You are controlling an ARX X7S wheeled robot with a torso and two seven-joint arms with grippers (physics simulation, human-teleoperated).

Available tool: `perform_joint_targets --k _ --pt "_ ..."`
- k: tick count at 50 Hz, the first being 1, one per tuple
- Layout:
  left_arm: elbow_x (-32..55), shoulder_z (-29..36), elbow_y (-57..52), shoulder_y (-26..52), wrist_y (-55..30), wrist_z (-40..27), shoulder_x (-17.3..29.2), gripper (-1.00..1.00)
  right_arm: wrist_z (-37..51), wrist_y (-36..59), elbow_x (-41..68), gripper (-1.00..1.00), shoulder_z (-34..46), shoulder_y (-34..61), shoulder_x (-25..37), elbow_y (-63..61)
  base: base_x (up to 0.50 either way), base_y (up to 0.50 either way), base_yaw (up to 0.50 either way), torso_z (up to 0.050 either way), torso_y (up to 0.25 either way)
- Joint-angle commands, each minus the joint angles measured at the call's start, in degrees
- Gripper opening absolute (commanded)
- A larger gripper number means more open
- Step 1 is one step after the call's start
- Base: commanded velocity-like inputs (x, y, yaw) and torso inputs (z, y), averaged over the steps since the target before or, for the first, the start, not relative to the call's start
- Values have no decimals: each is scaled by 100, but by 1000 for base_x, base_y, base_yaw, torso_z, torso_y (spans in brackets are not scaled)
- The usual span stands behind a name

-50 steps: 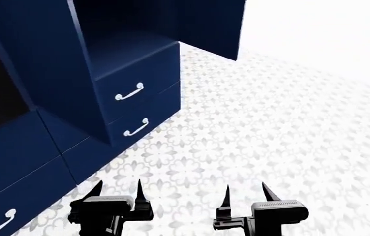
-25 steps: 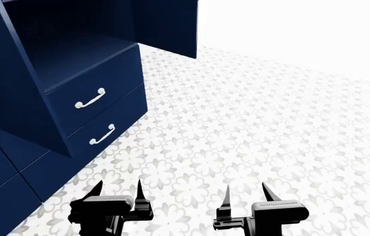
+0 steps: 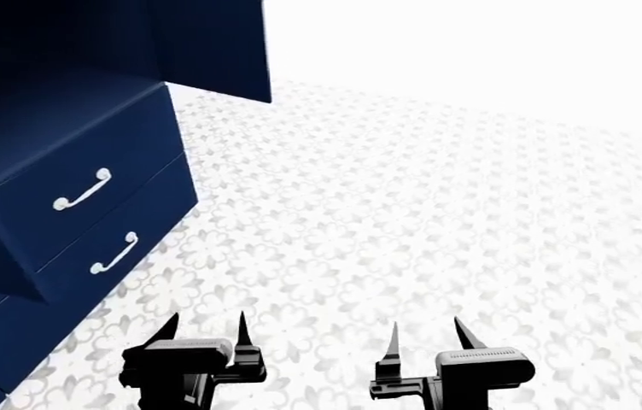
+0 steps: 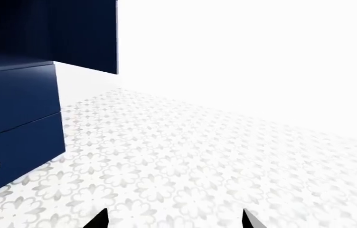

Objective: Pick the teapot from the counter and place it in the cabinet.

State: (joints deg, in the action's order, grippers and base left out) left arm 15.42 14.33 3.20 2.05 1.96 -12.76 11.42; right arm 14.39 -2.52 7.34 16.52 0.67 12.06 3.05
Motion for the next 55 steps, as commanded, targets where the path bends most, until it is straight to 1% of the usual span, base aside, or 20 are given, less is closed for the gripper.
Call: perform_joint_targets --k 1,55 --pt "17 31 4 -6 21 -25 23 100 28 -19 17 100 31 -2 19 7 0 0 -500 0 0" --pt "139 144 70 15 89 -118 105 100 140 -28 105 100 157 72 92 65 0 0 -500 0 0"
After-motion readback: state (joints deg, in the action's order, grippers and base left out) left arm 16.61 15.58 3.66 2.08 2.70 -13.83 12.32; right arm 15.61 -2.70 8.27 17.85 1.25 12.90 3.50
